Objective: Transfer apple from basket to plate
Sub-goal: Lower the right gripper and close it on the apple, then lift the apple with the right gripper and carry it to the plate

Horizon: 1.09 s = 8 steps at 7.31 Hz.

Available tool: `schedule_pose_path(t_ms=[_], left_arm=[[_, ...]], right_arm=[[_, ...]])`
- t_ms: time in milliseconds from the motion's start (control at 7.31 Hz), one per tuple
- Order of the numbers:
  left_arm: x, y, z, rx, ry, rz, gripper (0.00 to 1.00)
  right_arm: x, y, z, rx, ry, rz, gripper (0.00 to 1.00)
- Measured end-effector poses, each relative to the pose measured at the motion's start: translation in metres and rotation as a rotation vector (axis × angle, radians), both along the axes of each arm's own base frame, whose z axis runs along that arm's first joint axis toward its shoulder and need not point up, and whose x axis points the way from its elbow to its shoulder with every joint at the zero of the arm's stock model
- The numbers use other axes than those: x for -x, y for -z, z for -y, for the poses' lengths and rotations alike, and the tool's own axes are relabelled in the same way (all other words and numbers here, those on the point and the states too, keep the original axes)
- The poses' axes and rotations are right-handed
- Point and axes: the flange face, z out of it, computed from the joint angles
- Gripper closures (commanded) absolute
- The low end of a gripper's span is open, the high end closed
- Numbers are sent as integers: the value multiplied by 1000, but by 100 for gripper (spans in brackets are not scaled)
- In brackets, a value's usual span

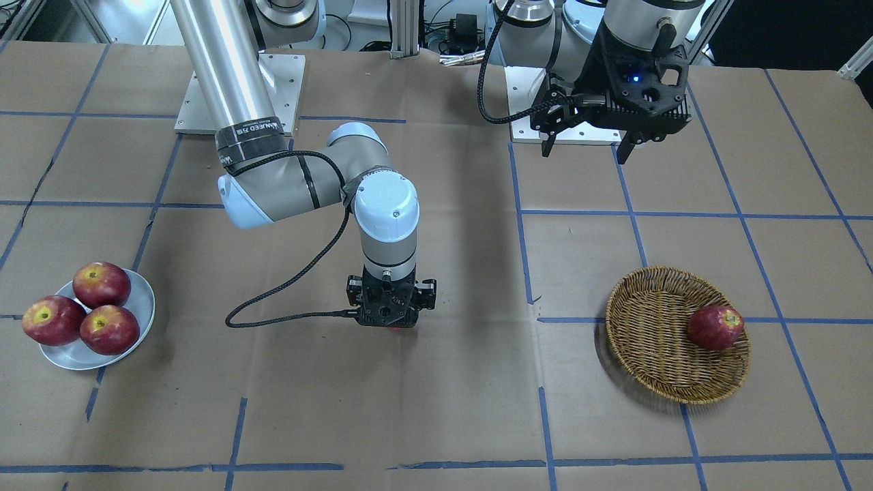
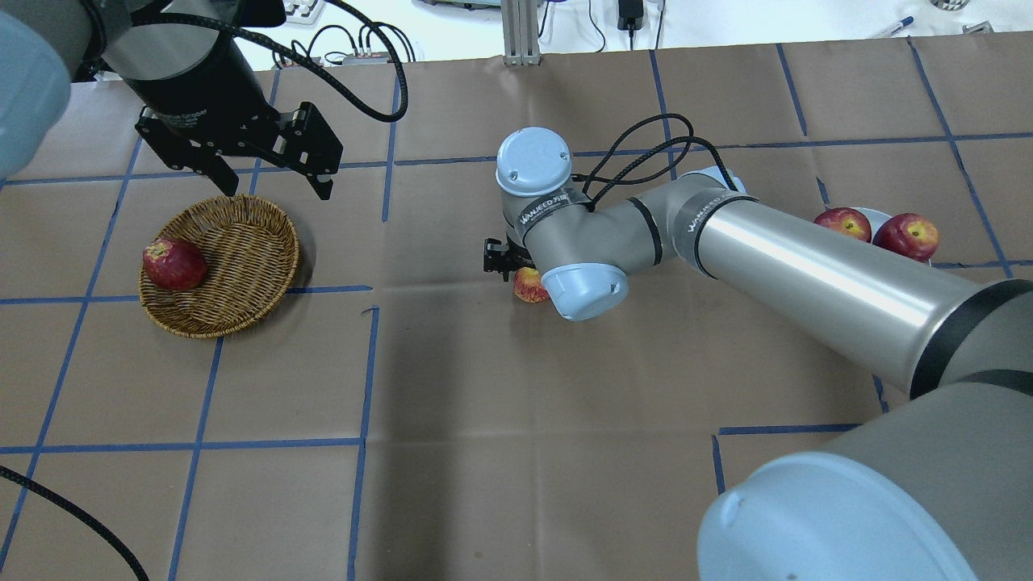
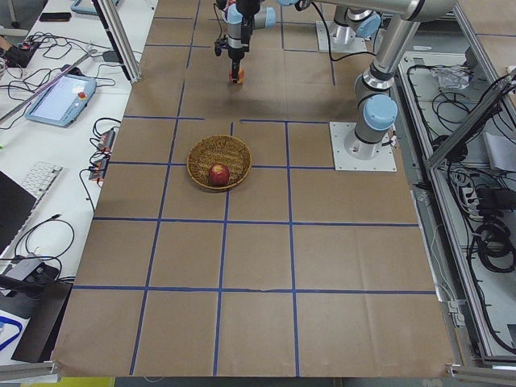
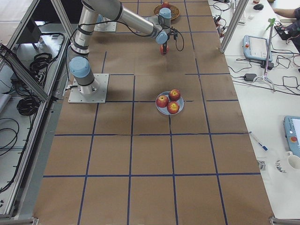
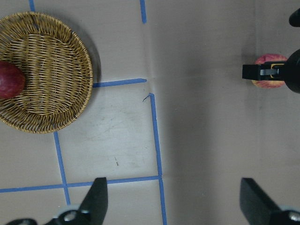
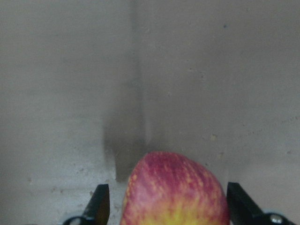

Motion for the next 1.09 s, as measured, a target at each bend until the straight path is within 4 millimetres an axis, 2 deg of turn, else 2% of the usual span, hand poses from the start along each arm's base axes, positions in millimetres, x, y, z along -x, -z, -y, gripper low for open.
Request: schedule_pose_path(t_ms=[274, 547, 684, 821, 957, 1094], left_arm=[[0, -1, 0, 3, 1, 0, 1], [0, -1, 0, 3, 0, 0, 1], [0, -1, 0, 4, 1, 0, 1], [0, -1, 0, 5, 1, 0, 1], [0, -1, 0, 5, 1, 0, 1], [0, -1, 1, 8, 1, 0, 1]], right_arm=[[1, -4, 1, -2, -9, -2, 49], [3, -20, 4, 9, -6, 6, 49], [7, -39, 5, 21, -2, 14, 49], [15, -67, 8, 26, 7, 18, 49], [34, -102, 15, 21, 19, 12, 49], [68, -136, 25, 13, 26, 1, 49]])
